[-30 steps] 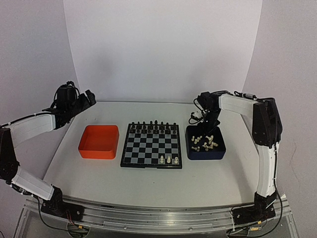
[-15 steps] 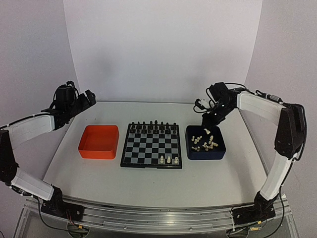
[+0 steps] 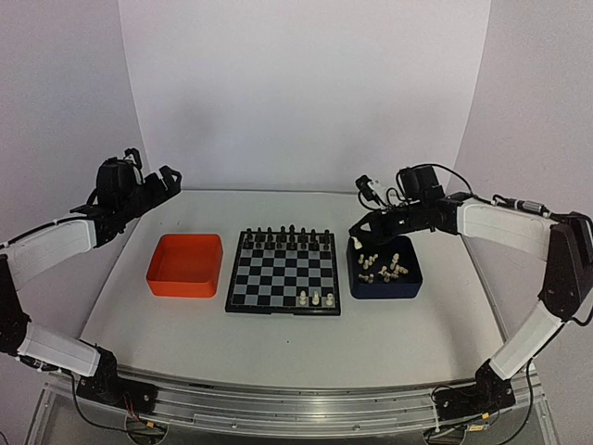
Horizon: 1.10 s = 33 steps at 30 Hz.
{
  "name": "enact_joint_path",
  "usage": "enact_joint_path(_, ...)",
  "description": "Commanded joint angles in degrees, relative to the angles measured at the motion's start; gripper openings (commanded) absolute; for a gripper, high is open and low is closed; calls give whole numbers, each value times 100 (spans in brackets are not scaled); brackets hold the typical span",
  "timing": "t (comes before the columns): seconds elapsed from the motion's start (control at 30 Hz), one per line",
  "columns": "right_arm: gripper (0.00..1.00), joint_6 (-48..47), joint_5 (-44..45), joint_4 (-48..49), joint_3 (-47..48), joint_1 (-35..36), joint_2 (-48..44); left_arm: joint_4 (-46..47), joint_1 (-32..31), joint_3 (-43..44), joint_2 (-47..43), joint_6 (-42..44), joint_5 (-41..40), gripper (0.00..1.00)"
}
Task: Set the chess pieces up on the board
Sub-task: Place the chess piece on the chessboard.
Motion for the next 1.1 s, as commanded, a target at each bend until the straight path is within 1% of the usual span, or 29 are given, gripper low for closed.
enact_joint_path(0.0, 3, 142, -454, 1037, 60, 394, 249, 137, -36, -106, -308, 57, 279, 100)
enact_joint_path(0.37, 4, 121, -779, 1700, 573, 1069, 1371, 37, -59, -183, -388, 11, 654, 100)
enact_joint_path(0.6, 4, -24, -1007, 2060, 709, 1413, 1818, 21, -75, -294, -465, -33, 655, 100)
enact_joint_path(0.73, 5, -99, -994, 2387, 666, 1585, 2031, 28, -85, -379, -527, -64, 562, 100)
enact_joint_path(0.87, 6, -138, -936, 2977, 448, 1689, 2197, 22, -93, -477, -607, -66, 519, 100)
enact_joint_path(0.93, 6, -91, -889, 3433, 297, 1728, 2290, 29, -93, -524, -628, -65, 332, 100)
enact_joint_path(1.07, 7, -13, -658, 4028, 86, 1765, 2475, 22, -95, -590, -630, -94, 262, 100)
